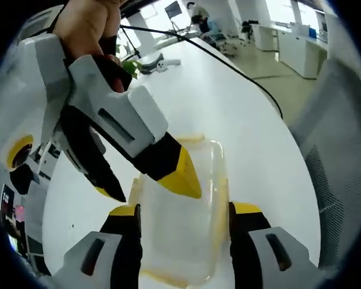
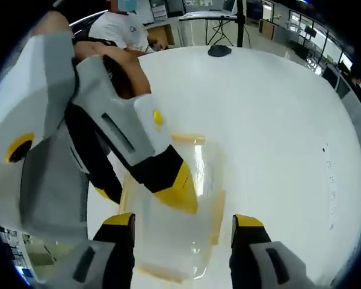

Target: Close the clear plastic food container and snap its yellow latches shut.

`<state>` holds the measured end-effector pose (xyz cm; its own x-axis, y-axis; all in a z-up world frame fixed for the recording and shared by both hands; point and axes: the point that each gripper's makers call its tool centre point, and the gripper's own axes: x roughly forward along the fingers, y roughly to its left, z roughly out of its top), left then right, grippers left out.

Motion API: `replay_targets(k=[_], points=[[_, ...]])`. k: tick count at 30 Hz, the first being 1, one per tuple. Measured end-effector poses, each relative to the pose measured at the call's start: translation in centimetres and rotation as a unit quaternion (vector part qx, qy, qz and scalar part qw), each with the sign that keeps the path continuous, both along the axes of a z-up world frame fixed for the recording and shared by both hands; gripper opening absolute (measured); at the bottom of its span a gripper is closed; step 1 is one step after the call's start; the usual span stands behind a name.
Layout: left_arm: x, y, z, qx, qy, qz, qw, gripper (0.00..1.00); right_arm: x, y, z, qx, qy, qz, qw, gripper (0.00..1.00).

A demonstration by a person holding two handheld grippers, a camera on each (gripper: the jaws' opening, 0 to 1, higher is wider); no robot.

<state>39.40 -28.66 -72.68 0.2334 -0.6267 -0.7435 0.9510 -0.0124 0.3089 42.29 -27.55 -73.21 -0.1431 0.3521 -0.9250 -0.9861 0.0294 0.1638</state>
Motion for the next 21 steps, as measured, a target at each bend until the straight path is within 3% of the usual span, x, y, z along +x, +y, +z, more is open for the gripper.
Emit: replay_targets(k=[3,6,8,9,11,13,14,16,21], points=[[0.0,0.5,0.8,0.001,0.008,-0.006,0.9999,0.61,0.0,-0.3,0.9,0.015,-0.014,-0.008,0.9998,0.67],[0.3,0.9,2.0,-0.024,0.072,0.023,0.9968,0.71,-0.6,-0.8,1.6,0.036,-0.028,-0.025,0.9986,0.74],[1.0,1.3,2.8,-0.036,0.094,0.031,0.9944,0.76,-1.0,-1.2,1.7,0.044,-0.039,-0.031,0.9978,0.79],[1.4,1.7,2.9,-0.032,0.100,0.031,0.9940,0.76,-1.2,-1.5,1.6,0.044,-0.039,-0.033,0.9977,0.79],[1.5,2.4,2.8,-0.024,0.144,0.038,0.9886,0.78,-1.5,-2.0,1.4,0.046,-0.046,-0.048,0.9967,0.86],[1.5,3.1,2.5,-0.007,0.168,0.029,0.9854,0.88,-1.7,-2.3,1.2,0.050,-0.063,-0.061,0.9949,0.98],[1.3,3.3,2.3,0.000,0.176,0.023,0.9841,0.92,-2.2,-2.6,1.2,0.046,-0.058,-0.057,0.9957,0.99],[1.9,4.0,1.6,0.017,0.158,0.013,0.9872,0.95,-2.8,-2.5,1.0,0.055,-0.054,-0.072,0.9944,0.99],[2.2,5.4,-1.1,0.082,0.116,-0.036,0.9893,0.84,-3.2,-2.9,-0.5,0.036,-0.084,-0.068,0.9935,0.99]])
